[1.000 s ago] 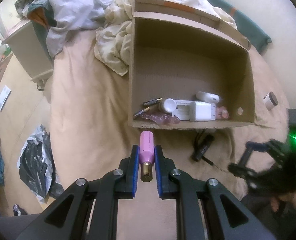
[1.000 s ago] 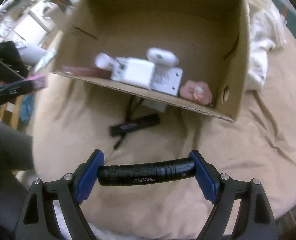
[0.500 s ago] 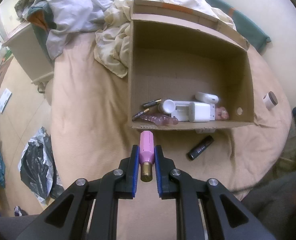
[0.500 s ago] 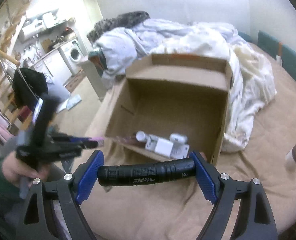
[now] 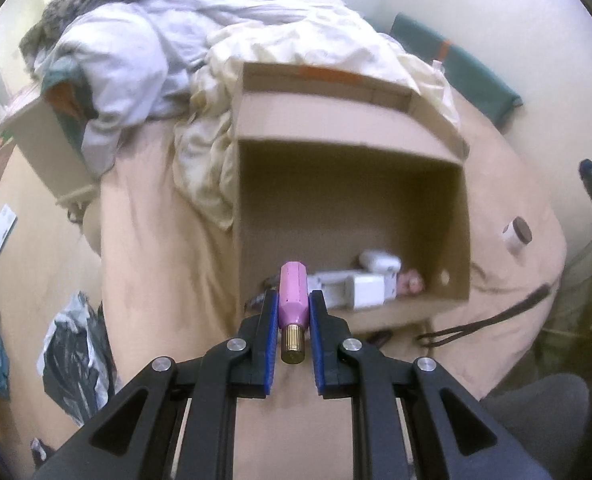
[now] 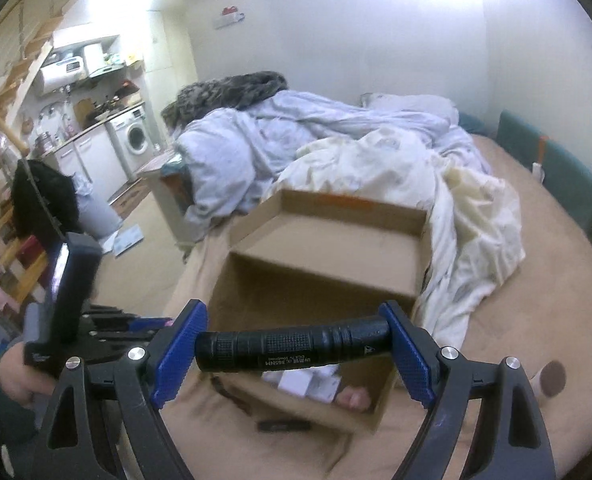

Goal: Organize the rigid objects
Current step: 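Lower the perfume bottle and flashlight into the box and open both grippers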

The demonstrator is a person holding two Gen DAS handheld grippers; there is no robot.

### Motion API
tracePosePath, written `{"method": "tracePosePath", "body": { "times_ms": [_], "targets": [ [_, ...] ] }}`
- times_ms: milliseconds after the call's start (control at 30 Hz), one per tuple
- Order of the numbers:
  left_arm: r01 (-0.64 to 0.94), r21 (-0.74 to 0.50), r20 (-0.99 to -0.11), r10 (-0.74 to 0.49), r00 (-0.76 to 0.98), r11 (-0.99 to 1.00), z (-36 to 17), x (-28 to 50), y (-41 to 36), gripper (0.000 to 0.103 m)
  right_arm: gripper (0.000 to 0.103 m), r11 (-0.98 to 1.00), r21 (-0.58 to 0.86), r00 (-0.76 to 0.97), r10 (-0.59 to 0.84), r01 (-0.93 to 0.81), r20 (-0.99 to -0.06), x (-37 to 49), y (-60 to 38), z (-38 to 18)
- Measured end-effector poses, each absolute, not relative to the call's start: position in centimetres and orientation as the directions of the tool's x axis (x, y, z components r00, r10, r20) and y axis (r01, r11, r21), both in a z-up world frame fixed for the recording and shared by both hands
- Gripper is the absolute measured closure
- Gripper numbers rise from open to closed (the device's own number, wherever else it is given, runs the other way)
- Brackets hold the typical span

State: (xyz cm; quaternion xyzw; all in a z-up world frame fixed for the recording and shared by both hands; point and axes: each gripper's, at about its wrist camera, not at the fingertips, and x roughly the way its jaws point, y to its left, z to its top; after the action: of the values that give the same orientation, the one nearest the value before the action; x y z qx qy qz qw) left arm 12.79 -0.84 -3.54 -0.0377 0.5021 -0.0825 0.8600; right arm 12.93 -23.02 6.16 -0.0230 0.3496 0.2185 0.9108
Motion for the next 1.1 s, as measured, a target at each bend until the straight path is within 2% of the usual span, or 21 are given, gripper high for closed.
{"method": "tracePosePath", "body": {
  "times_ms": [167,500,833,1100],
  "targets": [
    [0.119,-0.112,-0.860,-0.156,0.486,0.987,-4.4,16.3,-2.6,0.089,0.010,0.920,0.137,0.635,0.355,-0.366,-0.686,16.0,-23.0,2.7],
    [0.111,-0.081,-0.925,-0.116,0.362,0.991,-12.8,18.4,-4.1,0.089,0.010,0.933,0.200,0.428,0.318,-0.298,-0.846,18.5,-21.7,-10.6],
    [0.059,-0.083,-0.950,-0.097,0.296,0.995,-15.4,18.9,-3.0,0.089,0.010,0.930,0.212,0.299,0.303,-0.300,-0.905,19.1,-20.1,-14.3],
    [0.077,-0.043,-0.948,-0.065,0.310,0.996,-15.2,18.8,-3.5,0.089,0.010,0.937,0.225,0.307,0.303,-0.267,-0.902,19.7,-20.5,-14.2]
  ]
}}
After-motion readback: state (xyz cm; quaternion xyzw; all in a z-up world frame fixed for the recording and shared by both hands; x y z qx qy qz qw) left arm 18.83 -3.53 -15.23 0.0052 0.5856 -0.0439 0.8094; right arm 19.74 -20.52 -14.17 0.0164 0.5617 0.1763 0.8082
